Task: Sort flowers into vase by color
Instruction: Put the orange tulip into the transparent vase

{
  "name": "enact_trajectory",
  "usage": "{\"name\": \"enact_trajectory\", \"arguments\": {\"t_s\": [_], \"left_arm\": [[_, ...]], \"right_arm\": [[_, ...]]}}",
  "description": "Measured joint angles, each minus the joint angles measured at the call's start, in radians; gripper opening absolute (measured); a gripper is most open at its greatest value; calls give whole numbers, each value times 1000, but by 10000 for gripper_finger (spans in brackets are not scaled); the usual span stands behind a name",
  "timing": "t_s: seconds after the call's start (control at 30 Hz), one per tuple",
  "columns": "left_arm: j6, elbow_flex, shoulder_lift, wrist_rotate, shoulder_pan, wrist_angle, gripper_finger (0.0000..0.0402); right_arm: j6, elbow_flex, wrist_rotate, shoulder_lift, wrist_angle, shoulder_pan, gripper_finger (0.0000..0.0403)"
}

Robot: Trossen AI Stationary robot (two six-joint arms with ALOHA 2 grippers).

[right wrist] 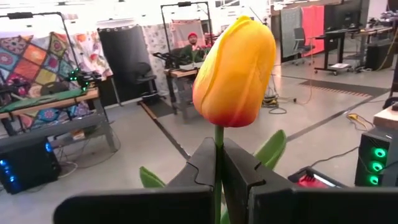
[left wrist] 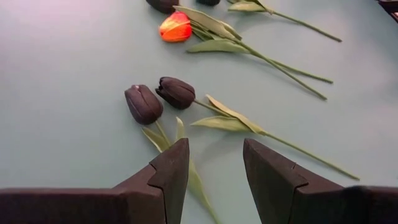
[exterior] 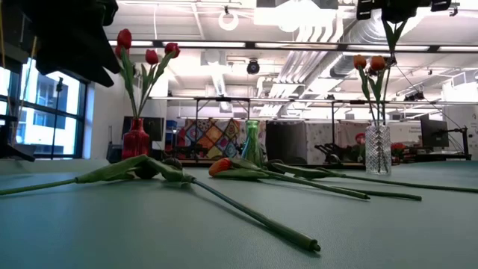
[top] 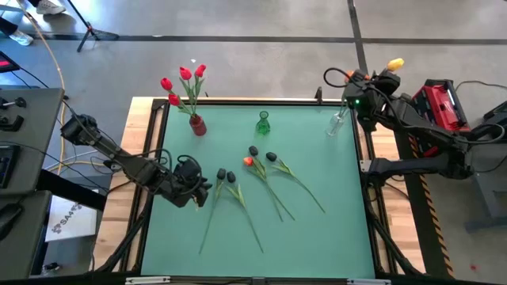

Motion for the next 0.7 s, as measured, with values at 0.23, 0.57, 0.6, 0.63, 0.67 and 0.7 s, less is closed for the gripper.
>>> {"name": "enact_trajectory", "arguments": {"t_s": [0.23,0.57,0.6,0.63,0.67,0.7], "left_arm": [[25,0,0,33,28,3,140],[94,0,0,28,53,19,140],[96,0,0,28,59,22,140],[95,0,0,28,66,25,140],[95,0,0,28,70,27,140],[94,0,0,29,75,34,140]], "right_arm": [[-231,0,-50,-1,179,54,0],[-935,0,-1026,-6,535,108,0],[-950,0,-1091,-10,529,105,0],[-963,0,-1137,-15,515,97,0],[-971,0,-1161,-21,491,87,0],[-977,0,-1173,-27,469,75,0]]}}
